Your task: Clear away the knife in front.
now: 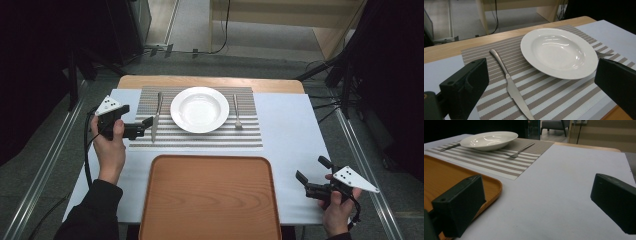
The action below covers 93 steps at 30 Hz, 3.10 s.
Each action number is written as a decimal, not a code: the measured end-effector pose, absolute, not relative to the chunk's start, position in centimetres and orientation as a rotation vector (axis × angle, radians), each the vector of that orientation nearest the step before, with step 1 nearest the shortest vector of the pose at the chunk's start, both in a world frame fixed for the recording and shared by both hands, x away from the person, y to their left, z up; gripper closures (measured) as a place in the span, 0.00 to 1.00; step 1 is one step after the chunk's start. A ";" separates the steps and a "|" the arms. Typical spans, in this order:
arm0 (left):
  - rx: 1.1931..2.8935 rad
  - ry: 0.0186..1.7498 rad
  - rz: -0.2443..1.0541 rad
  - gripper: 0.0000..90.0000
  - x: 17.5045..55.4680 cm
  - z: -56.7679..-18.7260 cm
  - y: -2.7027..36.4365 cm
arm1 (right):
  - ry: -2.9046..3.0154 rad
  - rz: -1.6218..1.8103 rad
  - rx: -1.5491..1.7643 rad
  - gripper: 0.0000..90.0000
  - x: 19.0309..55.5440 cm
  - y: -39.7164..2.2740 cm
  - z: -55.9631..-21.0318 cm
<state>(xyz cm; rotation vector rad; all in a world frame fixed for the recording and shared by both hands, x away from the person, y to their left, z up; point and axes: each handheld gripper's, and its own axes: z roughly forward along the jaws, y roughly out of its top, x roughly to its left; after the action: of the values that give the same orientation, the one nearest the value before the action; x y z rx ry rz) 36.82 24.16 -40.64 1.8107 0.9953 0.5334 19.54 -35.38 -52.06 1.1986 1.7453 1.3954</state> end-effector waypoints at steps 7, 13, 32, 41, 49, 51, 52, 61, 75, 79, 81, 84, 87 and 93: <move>1.837 1.014 0.506 0.00 38.5 -40.8 23.7 | 1.745 1.391 1.198 0.00 19.6 -35.3 -52.1; 1.850 1.025 0.492 0.00 39.6 -40.7 23.4 | 1.744 1.391 1.202 0.00 19.6 -35.3 -52.1; 1.891 1.123 0.452 0.00 43.7 -41.4 22.8 | 1.738 1.381 1.201 0.00 19.6 -35.3 -52.1; 1.925 1.205 0.428 0.14 45.7 -42.3 22.4 | 1.742 1.380 1.201 0.00 19.6 -35.3 -52.1; 2.016 1.340 0.384 0.29 48.0 -43.7 21.2 | 1.743 1.377 1.201 0.00 19.6 -35.2 -52.1; 2.051 1.345 0.363 0.40 48.5 -44.2 20.8 | 1.744 1.376 1.201 0.00 19.6 -35.2 -52.1; 2.067 1.354 0.365 0.41 48.7 -44.4 20.6 | 1.744 1.375 1.201 0.00 19.6 -35.2 -52.1; 2.130 1.451 0.346 0.57 50.1 -46.0 19.8 | 1.747 1.372 1.196 0.00 19.7 -35.2 -52.1; 2.156 1.528 0.359 0.72 51.6 -47.6 19.9 | 1.745 1.364 1.199 0.00 19.7 -35.1 -52.1; 2.164 1.517 0.374 0.72 51.6 -47.8 19.7 | 1.747 1.360 1.197 0.00 19.7 -35.1 -52.1; 2.161 1.517 0.377 0.73 51.6 -47.8 19.6 | 1.748 1.359 1.198 0.00 19.7 -35.1 -52.1; 2.152 1.543 0.397 0.75 51.6 -47.8 19.3 | 1.748 1.357 1.199 0.00 19.7 -35.1 -52.1; 2.165 1.546 0.421 0.75 51.5 -47.9 19.1 | 1.750 1.352 1.193 0.00 19.8 -35.0 -52.1; 2.214 1.541 0.451 0.87 51.5 -47.7 19.0 | 1.750 1.350 1.200 0.00 19.8 -35.0 -52.1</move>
<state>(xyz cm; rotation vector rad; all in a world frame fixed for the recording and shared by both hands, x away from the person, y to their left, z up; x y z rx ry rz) 51.54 19.02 -47.72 2.2144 1.5407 0.4513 19.78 -35.03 -52.10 1.1999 1.7498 1.3502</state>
